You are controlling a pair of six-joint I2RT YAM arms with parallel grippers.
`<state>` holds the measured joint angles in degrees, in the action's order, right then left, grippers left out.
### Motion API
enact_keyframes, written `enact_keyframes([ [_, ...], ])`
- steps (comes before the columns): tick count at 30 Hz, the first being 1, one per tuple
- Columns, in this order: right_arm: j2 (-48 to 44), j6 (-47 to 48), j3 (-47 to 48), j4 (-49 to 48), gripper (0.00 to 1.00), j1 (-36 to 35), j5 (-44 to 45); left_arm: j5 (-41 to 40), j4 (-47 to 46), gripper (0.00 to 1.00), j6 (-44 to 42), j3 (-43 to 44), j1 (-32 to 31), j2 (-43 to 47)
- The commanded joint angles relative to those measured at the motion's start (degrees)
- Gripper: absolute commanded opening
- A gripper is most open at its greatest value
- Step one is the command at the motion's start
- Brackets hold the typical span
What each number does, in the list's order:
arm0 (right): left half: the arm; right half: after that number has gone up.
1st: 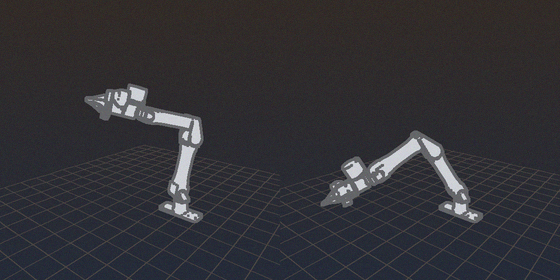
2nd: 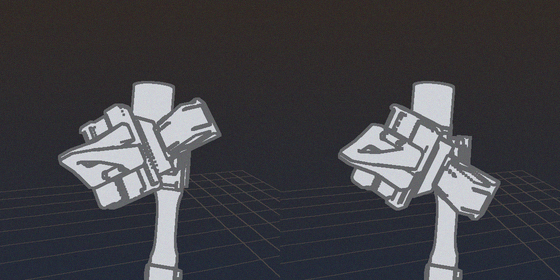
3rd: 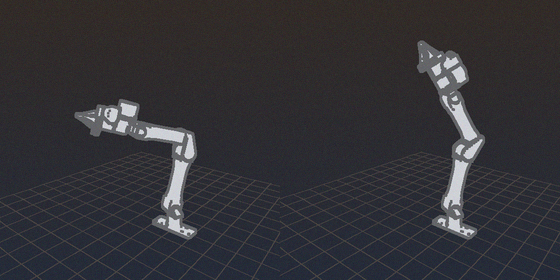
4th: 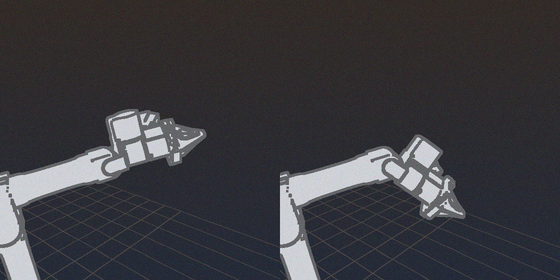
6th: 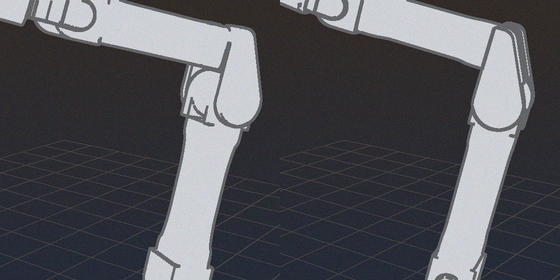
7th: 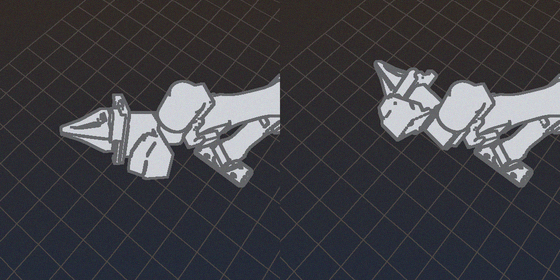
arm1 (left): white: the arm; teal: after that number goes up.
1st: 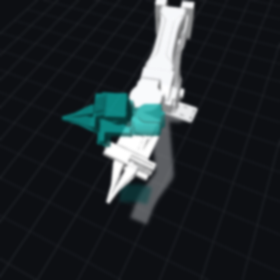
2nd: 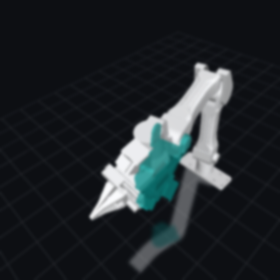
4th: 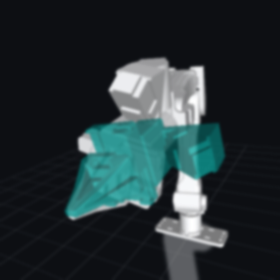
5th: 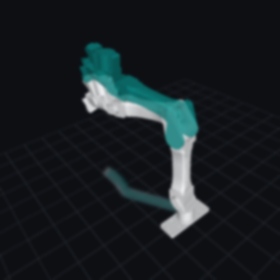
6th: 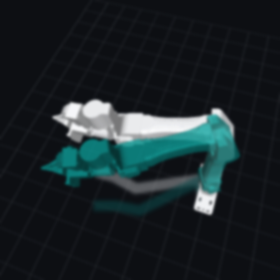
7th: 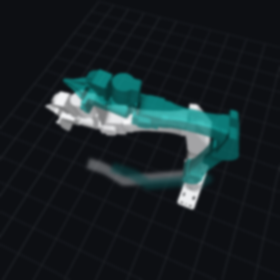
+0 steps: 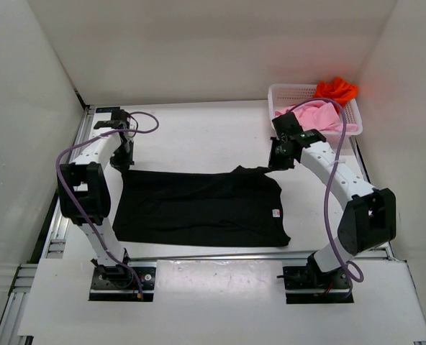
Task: Fold and stack the t-shirts
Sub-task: Fold the other side of the tshirt into a rectangle
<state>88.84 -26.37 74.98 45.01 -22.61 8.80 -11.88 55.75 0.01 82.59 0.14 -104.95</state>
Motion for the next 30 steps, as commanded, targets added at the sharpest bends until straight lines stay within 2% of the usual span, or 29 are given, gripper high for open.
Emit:
enact_keyframes([
  [1,-1.0,1.6,2.6,-2.0,0.0,0.8,1.1,-3.6,-2.4,0.1,0.0,2.6,-0.1,1.7],
  [7,10.9,0.4,14.3,-1.4,0.0,1.4,1.7,-3.6,-1.2,0.1,0.0,4.5,-0.1,-1.6],
  [14,11.4,-2.2,16.2,-2.0,0.0,1.4,2.5,-3.7,-1.2,0.1,0.0,2.7,-0.1,-1.0],
  [18,6.9,-2.2,8.9,-2.6,0.0,0.1,2.5,-2.4,0.0,0.1,0.0,0.7,-0.1,0.3],
  [25,-8.7,-4.6,-9.2,-2.6,0.0,-2.5,2.5,-3.3,1.1,0.1,0.0,-9.6,-0.1,5.5],
  [30,-13.3,-7.6,-20.6,-3.8,0.0,-5.7,-3.2,-3.9,1.6,0.1,0.0,-15.3,-0.1,6.6],
])
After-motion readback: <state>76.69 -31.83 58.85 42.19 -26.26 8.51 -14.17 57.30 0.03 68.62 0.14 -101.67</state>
